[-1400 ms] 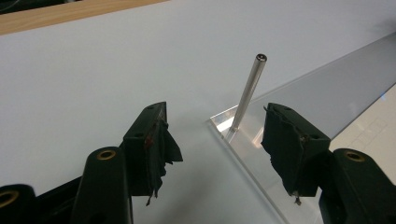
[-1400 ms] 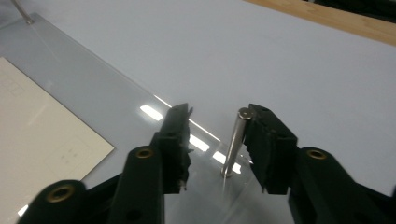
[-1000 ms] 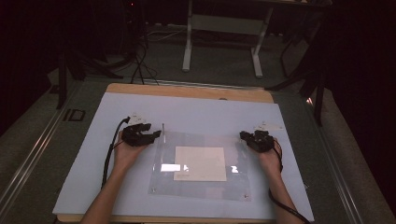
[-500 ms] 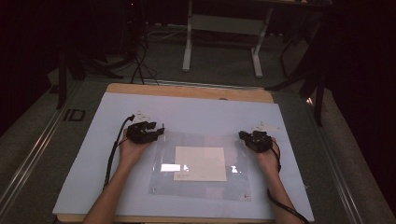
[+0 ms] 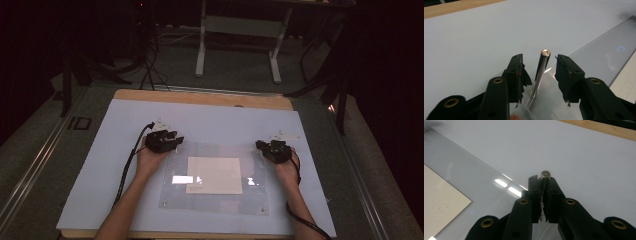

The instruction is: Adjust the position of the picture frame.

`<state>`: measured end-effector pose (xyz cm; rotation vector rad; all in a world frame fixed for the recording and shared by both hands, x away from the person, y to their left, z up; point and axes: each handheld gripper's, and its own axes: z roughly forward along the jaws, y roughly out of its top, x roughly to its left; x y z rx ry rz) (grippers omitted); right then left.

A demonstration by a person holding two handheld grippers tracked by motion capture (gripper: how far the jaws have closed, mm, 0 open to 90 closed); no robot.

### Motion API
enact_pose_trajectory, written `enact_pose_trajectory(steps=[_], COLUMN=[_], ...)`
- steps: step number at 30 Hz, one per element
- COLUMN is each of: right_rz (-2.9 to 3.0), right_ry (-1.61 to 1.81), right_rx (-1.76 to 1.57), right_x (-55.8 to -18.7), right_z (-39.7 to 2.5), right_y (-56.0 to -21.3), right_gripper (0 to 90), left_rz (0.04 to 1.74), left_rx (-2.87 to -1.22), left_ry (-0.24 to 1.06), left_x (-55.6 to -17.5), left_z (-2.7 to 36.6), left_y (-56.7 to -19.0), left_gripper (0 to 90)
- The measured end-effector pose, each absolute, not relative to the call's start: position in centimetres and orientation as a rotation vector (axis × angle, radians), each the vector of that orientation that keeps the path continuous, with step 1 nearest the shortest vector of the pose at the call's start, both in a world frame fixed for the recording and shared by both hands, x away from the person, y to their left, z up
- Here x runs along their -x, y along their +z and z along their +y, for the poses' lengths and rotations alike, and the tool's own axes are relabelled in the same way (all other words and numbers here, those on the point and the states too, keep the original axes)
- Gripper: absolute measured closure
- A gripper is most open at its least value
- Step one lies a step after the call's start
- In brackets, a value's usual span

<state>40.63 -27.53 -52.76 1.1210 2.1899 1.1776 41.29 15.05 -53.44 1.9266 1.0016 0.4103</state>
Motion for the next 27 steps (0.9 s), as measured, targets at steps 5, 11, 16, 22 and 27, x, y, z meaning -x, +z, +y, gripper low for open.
enact_pose_trajectory(steps=[5, 11, 16, 22, 27], right_rz=[2.182, 2.174, 2.178, 2.168, 2.177], right_ry=[1.193, 1.206, 1.226, 1.264, 1.302], right_rx=[-1.14, -1.152, -1.175, -1.221, -1.265], right_x=[-40.7, -40.7, -40.8, -40.9, -41.2], right_z=[-27.6, -27.6, -27.6, -27.8, -28.1], right_y=[-52.8, -52.9, -53.0, -53.2, -53.1], right_gripper=[84.6, 84.2, 83.4, 82.9, 82.3], left_rz=[1.008, 1.014, 1.03, 1.034, 1.048], left_rx=[-1.927, -1.949, -1.939, -1.926, -1.91], left_ry=[0.406, 0.401, 0.387, 0.358, 0.311], left_x=[-41.5, -41.5, -41.6, -41.7, -41.8], left_z=[14.8, 15.1, 15.3, 15.5, 15.8], left_y=[-53.6, -53.8, -53.9, -54.0, -54.0], left_gripper=[71.6, 75.6, 81.5, 82.0, 82.0])
